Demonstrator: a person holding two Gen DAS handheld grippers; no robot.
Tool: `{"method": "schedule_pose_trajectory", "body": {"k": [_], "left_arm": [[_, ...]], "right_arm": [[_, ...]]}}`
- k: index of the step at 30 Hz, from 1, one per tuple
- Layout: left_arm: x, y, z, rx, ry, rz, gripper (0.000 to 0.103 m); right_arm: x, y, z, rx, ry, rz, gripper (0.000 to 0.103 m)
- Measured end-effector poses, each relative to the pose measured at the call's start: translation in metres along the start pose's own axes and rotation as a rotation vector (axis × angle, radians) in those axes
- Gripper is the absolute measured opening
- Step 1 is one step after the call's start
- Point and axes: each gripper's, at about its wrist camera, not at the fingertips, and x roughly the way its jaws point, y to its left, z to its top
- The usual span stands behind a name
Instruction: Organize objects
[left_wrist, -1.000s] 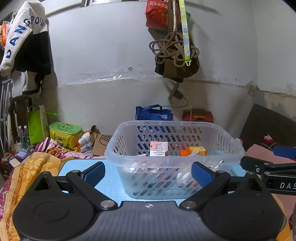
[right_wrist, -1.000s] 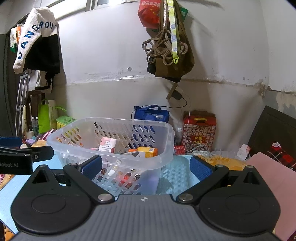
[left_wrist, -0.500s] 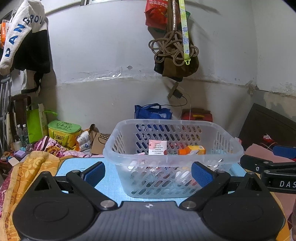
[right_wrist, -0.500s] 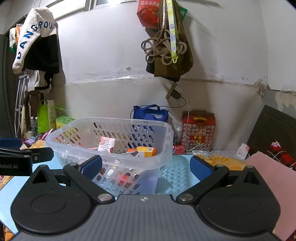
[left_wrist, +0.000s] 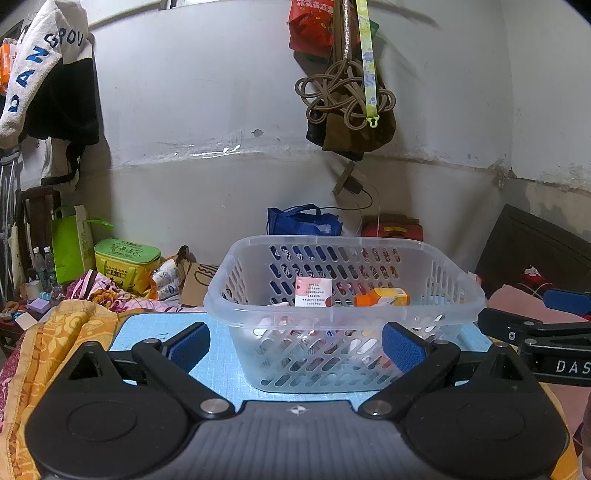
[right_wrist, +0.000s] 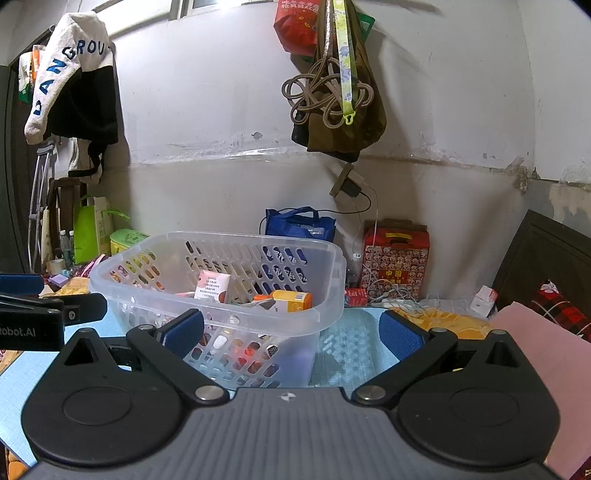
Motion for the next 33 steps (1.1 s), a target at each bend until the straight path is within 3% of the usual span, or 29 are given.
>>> {"method": "schedule_pose_trajectory", "body": {"k": [33], "left_arm": [[-0.0005,0.0036,-0.0006,-0.014,0.01,-0.011,0.101]], "right_arm": [[0.0002,-0.0002,-0.0036,-0.001,0.01,-0.009,0.103]]}}
